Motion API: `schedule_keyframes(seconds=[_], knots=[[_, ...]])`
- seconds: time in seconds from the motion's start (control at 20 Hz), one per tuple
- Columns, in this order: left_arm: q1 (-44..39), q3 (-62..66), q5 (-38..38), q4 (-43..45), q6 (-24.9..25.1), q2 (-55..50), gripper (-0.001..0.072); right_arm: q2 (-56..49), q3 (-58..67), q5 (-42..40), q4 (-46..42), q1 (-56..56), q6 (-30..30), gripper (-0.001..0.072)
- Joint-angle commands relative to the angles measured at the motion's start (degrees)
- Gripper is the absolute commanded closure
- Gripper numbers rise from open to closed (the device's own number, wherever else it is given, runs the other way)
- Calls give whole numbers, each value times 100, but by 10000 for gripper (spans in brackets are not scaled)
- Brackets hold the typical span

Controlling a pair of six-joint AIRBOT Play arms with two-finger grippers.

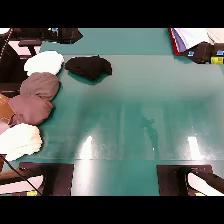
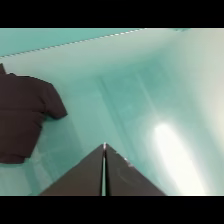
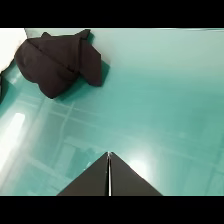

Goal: Fold the shirts.

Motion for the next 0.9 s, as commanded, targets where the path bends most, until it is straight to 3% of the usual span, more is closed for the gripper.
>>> schedule_keyframes(seconds=[0.0,0.1,0.15,0.2,0.25,0.35,0.5,0.85], knots=[[-2,2,2,-254,-28,-2,682,-2,-2,-4,35,-2,2,694],[-2,-2,299,-127,249,-42,680,-2,-2,-4,35,-2,2,695],[-2,-4,457,160,299,-105,560,-2,-2,-11,35,-2,2,694],[-2,-15,564,555,111,-214,222,-2,-2,-9,35,-2,4,694],[17,-44,584,920,-280,-380,158,-2,-2,7,37,-2,2,695],[83,-133,461,1357,-734,-859,157,-2,-2,7,37,-2,2,695],[308,-291,476,1307,-1259,-1727,156,-2,-2,15,37,-2,2,695],[367,-284,1672,476,-1346,-2929,157,-2,-2,52,37,-2,4,694]])
